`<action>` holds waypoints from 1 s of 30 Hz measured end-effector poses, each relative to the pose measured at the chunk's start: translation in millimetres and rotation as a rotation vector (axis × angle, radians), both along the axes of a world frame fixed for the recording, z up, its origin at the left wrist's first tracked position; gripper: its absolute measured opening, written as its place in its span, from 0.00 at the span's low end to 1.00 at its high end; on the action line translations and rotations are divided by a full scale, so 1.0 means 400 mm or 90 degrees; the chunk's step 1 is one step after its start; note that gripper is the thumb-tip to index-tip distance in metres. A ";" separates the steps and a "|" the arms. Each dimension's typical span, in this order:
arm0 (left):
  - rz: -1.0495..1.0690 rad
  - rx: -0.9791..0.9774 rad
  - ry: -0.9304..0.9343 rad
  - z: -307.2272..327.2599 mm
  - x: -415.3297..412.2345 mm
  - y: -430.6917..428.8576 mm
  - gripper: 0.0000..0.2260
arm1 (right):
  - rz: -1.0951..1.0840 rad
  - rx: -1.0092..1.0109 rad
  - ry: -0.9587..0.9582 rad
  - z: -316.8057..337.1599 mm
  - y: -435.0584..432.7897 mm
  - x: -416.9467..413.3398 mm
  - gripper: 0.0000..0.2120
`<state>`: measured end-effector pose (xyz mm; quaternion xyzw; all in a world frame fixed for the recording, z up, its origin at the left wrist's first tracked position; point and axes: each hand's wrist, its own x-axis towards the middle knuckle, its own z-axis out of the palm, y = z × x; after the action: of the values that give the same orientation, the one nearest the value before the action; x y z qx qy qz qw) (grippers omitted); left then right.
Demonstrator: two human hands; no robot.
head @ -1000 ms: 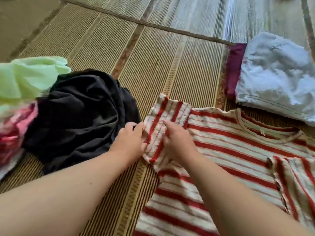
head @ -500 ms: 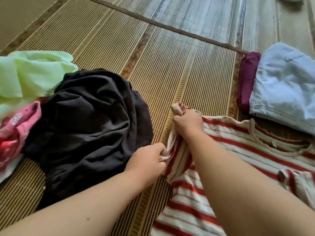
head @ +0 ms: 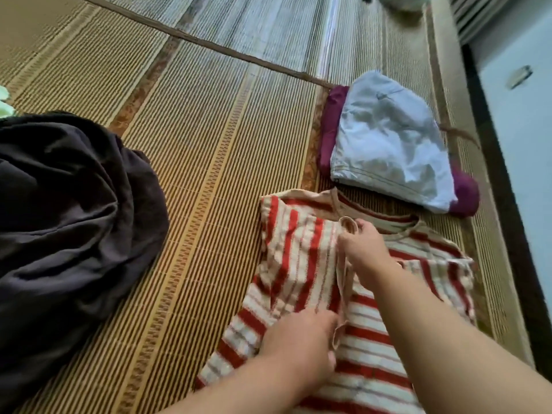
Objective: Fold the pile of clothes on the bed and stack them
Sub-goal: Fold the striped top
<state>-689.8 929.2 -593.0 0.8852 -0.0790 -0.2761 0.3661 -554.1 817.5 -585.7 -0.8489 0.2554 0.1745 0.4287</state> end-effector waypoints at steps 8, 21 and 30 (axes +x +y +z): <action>0.042 0.082 -0.256 -0.105 0.032 0.064 0.20 | 0.230 -0.314 -0.135 -0.120 0.017 -0.076 0.35; 0.047 0.254 -0.213 -0.127 0.210 0.118 0.35 | -0.065 -0.219 -0.152 -0.104 -0.110 -0.040 0.24; -0.071 0.538 -0.042 -0.121 0.297 0.133 0.49 | 0.497 -0.377 -0.108 -0.116 -0.218 -0.045 0.34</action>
<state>-571.0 982.5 -641.5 0.9602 -0.0185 -0.2749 -0.0467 -572.2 730.5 -632.1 -0.9776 -0.0789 0.1725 0.0910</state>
